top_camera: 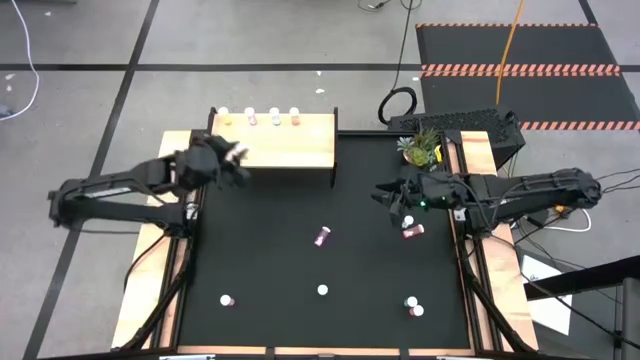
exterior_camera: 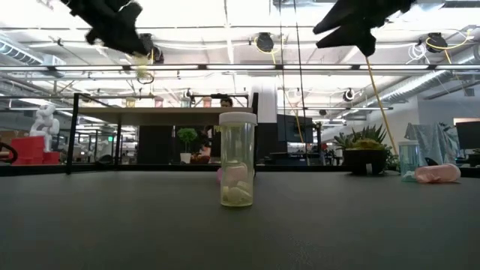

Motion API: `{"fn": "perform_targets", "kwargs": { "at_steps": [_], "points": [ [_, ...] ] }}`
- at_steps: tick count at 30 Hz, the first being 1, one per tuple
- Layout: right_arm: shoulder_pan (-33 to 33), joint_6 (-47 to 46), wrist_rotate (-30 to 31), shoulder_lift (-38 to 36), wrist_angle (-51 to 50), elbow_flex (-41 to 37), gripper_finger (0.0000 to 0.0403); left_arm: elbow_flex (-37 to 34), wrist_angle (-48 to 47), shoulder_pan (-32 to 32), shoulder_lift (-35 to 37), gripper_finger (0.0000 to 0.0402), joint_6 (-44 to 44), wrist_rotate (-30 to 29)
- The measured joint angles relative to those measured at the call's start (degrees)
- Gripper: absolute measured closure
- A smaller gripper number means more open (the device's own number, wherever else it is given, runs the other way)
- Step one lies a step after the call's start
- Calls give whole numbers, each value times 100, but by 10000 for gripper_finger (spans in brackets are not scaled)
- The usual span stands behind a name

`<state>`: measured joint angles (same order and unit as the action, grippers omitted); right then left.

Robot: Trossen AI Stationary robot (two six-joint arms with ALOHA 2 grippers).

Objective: Pick and place medicine bottles onto shelf by color
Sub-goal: Put the top yellow medicine bottle aligned with the other yellow medicine bottle on the shelf

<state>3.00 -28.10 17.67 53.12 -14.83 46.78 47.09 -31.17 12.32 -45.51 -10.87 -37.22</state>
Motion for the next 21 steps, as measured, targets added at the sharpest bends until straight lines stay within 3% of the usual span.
{"fn": "perform_targets", "kwargs": {
  "at_steps": [6, 12, 17, 21],
  "points": [
    [-497, 242, -417, 0, 55, 0, 248, 0, -219, 1394, 246, 270, 747, 197],
    [-832, 420, -749, 0, 141, 0, 248, -5, -119, 2734, -88, 270, 755, 966],
    [-974, 526, -902, 0, 135, 0, 248, -7, 20, 3416, -521, 270, 549, 1413],
    [-985, 527, -1034, 0, 131, 0, 248, -7, 152, 3616, -768, 270, 486, 1504]
  ]
}}
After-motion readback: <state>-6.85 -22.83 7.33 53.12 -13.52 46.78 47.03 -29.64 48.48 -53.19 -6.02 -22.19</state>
